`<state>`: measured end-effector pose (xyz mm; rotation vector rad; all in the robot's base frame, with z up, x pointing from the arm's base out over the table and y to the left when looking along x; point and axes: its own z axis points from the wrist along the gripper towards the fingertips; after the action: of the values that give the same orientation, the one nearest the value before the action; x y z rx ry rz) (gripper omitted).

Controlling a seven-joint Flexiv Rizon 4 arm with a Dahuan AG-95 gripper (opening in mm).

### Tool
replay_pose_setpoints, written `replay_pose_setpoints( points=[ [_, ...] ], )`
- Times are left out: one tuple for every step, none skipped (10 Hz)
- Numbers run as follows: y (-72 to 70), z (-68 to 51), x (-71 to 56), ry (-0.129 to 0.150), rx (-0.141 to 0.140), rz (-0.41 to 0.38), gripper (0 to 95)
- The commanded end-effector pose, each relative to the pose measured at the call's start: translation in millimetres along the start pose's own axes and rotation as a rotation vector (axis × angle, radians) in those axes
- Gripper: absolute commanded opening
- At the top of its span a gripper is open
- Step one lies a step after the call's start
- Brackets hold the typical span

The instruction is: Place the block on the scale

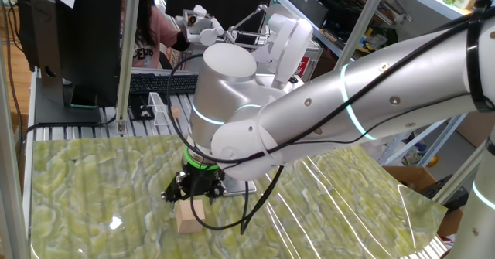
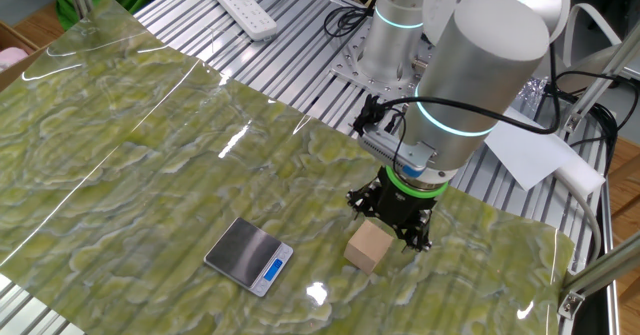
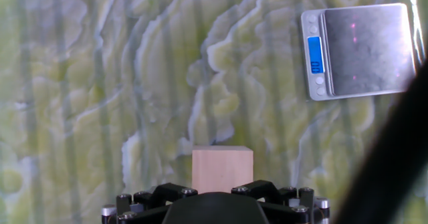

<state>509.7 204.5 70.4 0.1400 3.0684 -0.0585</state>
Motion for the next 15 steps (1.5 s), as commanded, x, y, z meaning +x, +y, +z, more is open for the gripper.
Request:
replay_pose_setpoints(
  points=[
    [-0.3, 2.7, 0.5, -0.003, -0.003, 0.008, 76.0],
    [-0.8, 4.4, 0.7, -0.006, -0.005, 0.011, 95.0],
    [-1.2, 5.5, 0.8, -0.006, -0.004, 0.010, 95.0],
    [-1.2, 5.6, 0.8, -0.007, -0.003, 0.010, 95.0],
    [-1.4, 6.0, 0.8, -0.007, -0.002, 0.012, 95.0],
    [-1.8, 6.7, 0.8, -0.008, -0.002, 0.011, 95.0],
    [-1.8, 7.4, 0.8, -0.007, -0.003, 0.009, 95.0],
    [-1.8, 7.6, 0.9, -0.007, -0.003, 0.009, 95.0],
    [-1.9, 9.6, 1.1, -0.008, -0.003, 0.009, 95.0],
    [-2.1, 12.1, 1.5, -0.009, -0.003, 0.010, 95.0],
    [-2.2, 14.7, 1.9, -0.011, -0.004, 0.011, 95.0],
    [-2.4, 16.4, 2.1, -0.012, -0.005, 0.011, 95.0],
    [-2.4, 16.8, 2.2, -0.012, -0.007, 0.012, 95.0],
    [-2.5, 18.2, 2.2, -0.009, -0.010, 0.007, 95.0],
    [-2.8, 21.5, 2.8, -0.011, -0.010, 0.005, 95.0]
  ],
)
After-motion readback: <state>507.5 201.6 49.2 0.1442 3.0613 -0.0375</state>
